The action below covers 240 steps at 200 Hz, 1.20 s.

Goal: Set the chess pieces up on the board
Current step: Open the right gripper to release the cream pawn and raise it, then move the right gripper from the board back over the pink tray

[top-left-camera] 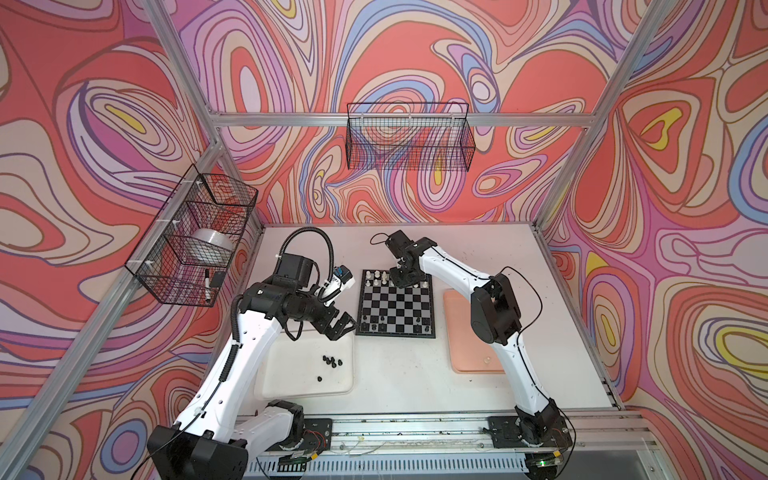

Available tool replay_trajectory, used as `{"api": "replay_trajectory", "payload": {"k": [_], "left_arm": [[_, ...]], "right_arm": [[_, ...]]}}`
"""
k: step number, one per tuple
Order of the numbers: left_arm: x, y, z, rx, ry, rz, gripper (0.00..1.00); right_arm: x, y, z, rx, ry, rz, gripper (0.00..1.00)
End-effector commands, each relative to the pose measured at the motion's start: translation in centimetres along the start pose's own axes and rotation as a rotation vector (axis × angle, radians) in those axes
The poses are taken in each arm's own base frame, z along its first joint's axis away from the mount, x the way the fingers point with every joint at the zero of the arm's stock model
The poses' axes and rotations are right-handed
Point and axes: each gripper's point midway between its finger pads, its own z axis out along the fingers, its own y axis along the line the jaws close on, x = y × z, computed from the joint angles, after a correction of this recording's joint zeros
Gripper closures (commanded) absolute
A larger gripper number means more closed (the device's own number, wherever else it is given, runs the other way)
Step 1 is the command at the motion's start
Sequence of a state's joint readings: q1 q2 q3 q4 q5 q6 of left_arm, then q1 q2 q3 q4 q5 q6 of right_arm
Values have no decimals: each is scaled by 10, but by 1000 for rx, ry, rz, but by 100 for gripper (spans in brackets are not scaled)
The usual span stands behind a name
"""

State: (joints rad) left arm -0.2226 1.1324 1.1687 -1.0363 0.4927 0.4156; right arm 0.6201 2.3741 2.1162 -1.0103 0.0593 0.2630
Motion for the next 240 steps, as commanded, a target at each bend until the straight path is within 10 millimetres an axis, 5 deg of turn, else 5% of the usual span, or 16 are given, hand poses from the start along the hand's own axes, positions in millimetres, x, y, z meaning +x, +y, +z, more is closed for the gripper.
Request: {"api": "replay_trajectory", "payload": {"k": [1, 51, 97, 157, 204, 240], "left_arm": [[3, -6, -5, 10, -7, 3, 1], [2, -8, -8, 10, -20, 10, 1], [2, -9, -7, 15, -23, 19, 1], [-1, -14, -5, 45, -21, 40, 1], [-5, -19, -8, 55, -23, 60, 1], [-6, -21, -7, 63, -14, 76, 1]], "right_arm": [[0, 7, -24, -19, -24, -10, 76], [14, 10, -46, -23, -19, -17, 76], [56, -9, -79, 10, 14, 12, 76], [128, -66, -128, 106, 39, 150, 79], [207, -129, -130, 137, 100, 412, 78], [236, -142, -128, 153, 97, 524, 74]]}}
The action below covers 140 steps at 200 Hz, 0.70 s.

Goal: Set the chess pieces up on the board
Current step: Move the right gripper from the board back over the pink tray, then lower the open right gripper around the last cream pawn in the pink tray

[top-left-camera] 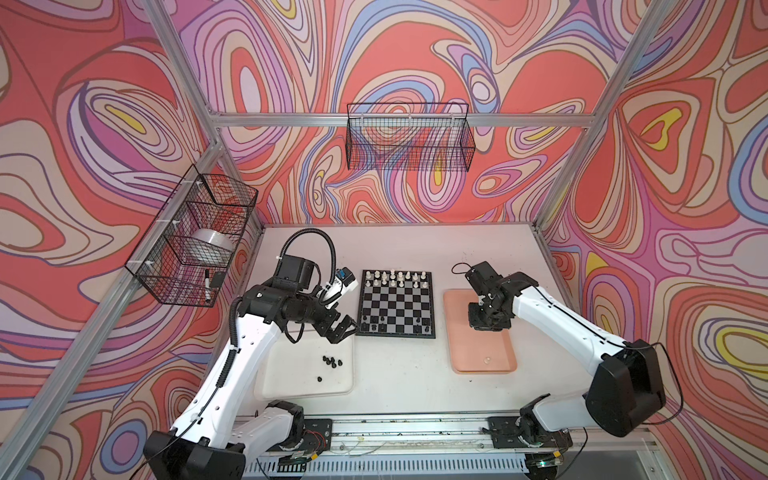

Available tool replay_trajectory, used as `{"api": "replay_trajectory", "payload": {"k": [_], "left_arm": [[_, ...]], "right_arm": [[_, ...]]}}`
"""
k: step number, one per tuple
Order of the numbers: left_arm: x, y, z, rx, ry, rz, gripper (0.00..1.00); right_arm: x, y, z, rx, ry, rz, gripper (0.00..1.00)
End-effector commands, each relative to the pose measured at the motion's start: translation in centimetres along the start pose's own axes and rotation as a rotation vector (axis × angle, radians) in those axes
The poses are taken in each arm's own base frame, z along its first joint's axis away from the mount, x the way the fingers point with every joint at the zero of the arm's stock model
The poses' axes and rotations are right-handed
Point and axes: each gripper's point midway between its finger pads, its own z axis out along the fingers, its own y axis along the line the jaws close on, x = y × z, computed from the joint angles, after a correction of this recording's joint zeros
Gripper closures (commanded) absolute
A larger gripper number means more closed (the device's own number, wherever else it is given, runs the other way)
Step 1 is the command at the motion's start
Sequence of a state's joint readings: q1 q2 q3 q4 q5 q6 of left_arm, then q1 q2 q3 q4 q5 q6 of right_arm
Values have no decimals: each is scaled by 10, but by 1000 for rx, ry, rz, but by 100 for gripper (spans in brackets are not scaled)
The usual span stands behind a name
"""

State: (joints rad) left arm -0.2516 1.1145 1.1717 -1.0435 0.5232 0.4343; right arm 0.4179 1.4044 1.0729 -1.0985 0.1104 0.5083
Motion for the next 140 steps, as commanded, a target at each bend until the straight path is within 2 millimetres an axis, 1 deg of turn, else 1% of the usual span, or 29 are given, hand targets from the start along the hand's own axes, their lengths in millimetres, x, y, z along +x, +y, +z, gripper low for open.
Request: {"api": "replay_trajectory", "payload": {"k": [1, 32, 63, 86, 99, 140], "left_arm": [[-3, -7, -4, 24, 5, 28, 1], [-1, -13, -3, 37, 25, 62, 2], [-1, -16, 0, 43, 52, 106, 2], [-7, -15, 2, 43, 50, 128, 2], [-11, -15, 2, 46, 46, 136, 2], [-19, -15, 7, 67, 40, 142, 2]], "right_arm": [[10, -8, 3, -20, -17, 101, 74], [28, -18, 18, -16, 28, 149, 74], [30, -19, 19, -12, 42, 181, 73], [40, -15, 31, -37, 82, 204, 73], [46, -16, 36, -31, 101, 216, 73], [56, -23, 41, -3, 121, 237, 73]]}}
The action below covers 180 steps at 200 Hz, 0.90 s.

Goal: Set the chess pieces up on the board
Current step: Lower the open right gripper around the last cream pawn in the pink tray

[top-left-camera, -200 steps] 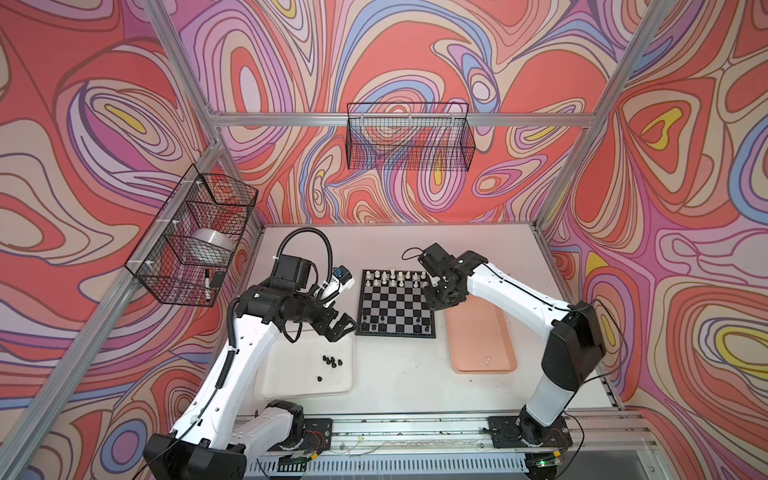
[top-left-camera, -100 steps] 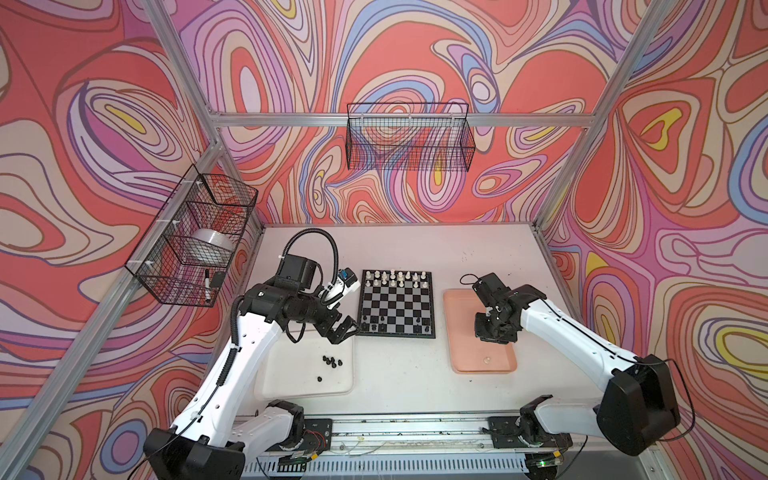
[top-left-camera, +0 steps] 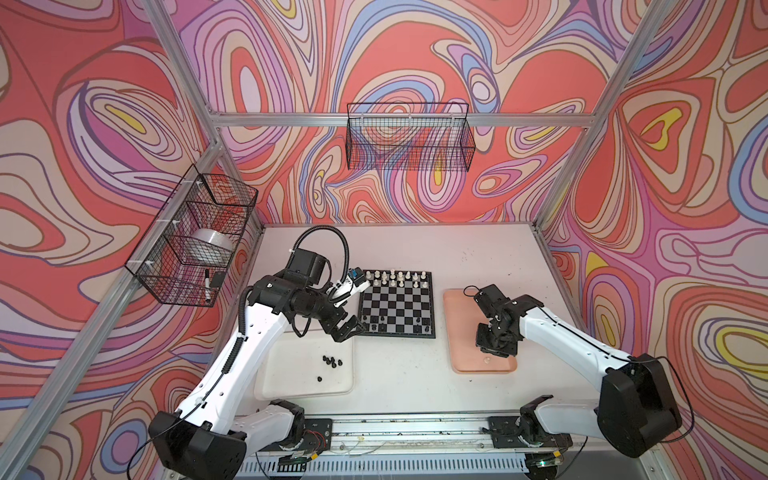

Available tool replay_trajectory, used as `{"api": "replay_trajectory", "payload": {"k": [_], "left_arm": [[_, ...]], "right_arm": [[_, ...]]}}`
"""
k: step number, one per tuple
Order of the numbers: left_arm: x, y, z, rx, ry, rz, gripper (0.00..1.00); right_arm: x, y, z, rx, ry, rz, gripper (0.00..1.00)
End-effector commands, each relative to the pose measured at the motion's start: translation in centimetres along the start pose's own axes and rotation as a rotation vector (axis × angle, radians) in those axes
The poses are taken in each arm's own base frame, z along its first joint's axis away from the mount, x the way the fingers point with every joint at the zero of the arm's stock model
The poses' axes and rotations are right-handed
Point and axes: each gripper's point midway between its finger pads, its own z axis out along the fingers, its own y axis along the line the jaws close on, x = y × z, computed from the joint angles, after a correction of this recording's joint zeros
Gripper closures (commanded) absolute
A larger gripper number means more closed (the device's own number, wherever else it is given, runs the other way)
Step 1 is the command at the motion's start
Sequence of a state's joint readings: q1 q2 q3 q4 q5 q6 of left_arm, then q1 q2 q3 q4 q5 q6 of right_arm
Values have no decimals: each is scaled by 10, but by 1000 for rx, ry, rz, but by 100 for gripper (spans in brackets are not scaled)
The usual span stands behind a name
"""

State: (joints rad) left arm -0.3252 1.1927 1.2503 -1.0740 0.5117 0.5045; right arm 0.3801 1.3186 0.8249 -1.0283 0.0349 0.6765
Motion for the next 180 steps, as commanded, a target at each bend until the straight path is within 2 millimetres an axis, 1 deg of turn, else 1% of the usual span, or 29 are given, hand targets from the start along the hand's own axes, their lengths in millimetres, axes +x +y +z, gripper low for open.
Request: {"api": "replay_trajectory", "payload": {"k": [1, 24, 126, 180], "left_arm": [[-5, -4, -1, 21, -1, 27, 2], [-7, -5, 3, 32, -2, 23, 2], [-1, -7, 9, 45, 22, 24, 3], [-2, -5, 11, 50, 36, 25, 4]], "right_arm": [[1, -2, 2, 0, 3, 39, 73], [2, -2, 3, 4, 9, 49, 73], [12, -2, 29, 20, 73, 71, 74], [11, -3, 36, 29, 73, 74, 77]]}}
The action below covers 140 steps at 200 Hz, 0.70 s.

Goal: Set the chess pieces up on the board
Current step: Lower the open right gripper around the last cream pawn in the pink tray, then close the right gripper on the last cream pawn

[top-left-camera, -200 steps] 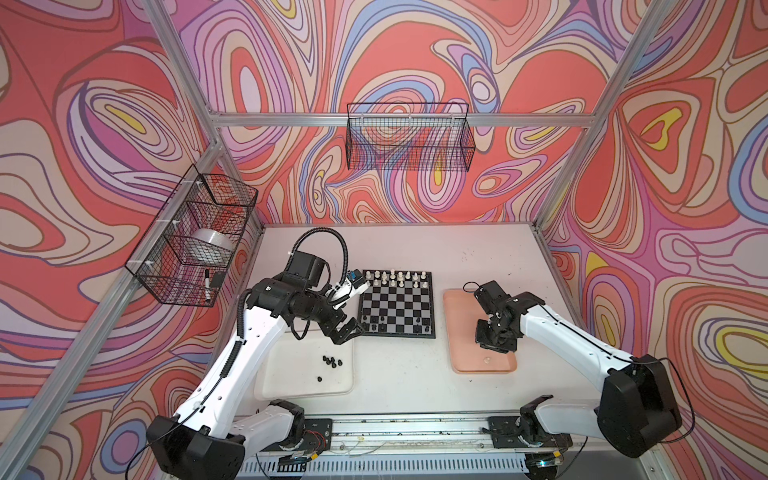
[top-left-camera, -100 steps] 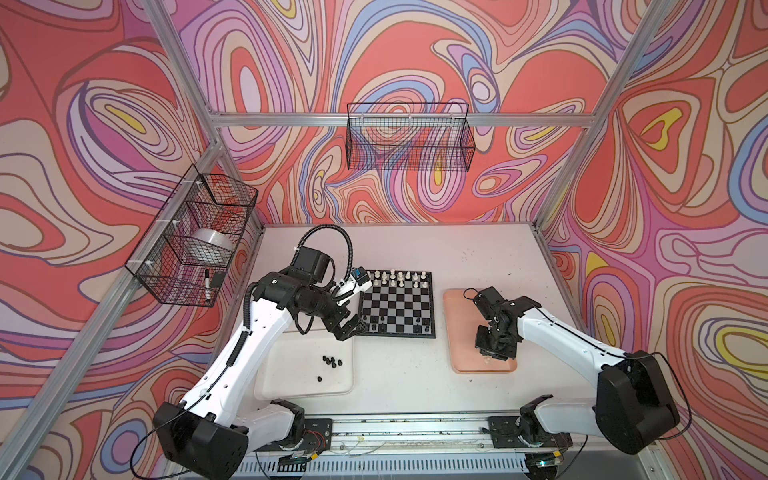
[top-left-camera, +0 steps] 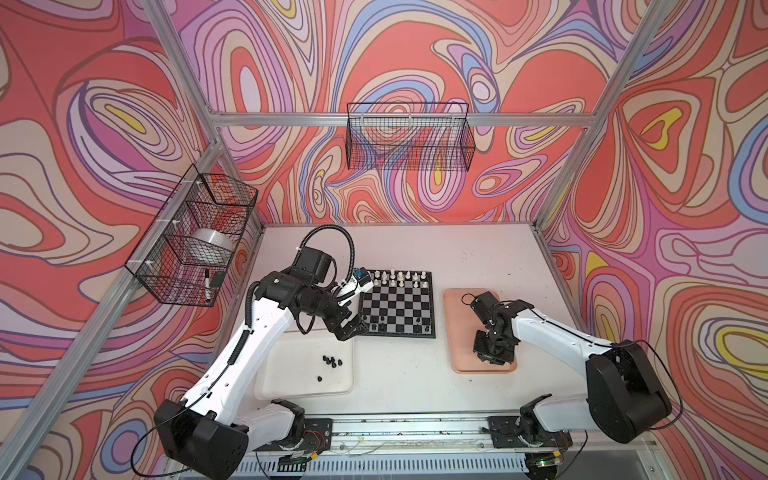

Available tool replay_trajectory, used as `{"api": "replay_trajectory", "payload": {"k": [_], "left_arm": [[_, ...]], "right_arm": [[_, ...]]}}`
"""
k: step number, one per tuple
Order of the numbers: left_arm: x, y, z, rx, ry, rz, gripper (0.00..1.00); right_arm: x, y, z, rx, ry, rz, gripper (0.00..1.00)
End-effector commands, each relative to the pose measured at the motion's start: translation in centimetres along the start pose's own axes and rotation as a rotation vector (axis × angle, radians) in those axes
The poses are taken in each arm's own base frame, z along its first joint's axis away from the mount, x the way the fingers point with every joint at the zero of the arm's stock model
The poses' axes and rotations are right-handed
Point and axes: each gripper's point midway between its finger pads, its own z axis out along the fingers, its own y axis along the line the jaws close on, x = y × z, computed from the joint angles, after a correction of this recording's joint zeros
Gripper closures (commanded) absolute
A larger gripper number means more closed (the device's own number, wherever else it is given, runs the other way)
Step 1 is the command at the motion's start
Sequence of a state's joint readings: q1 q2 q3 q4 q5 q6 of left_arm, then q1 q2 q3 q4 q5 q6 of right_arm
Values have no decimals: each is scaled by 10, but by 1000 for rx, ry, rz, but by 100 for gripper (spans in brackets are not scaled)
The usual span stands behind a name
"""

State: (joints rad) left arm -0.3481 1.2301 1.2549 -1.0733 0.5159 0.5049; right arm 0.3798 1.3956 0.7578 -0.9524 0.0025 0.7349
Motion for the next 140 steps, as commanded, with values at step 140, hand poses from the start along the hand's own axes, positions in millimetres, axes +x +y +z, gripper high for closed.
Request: {"api": "replay_trajectory", "payload": {"k": [140], "left_arm": [[-7, -7, -3, 18, -5, 29, 5]], "right_arm": [[-11, -6, 0, 25, -67, 39, 83]]}}
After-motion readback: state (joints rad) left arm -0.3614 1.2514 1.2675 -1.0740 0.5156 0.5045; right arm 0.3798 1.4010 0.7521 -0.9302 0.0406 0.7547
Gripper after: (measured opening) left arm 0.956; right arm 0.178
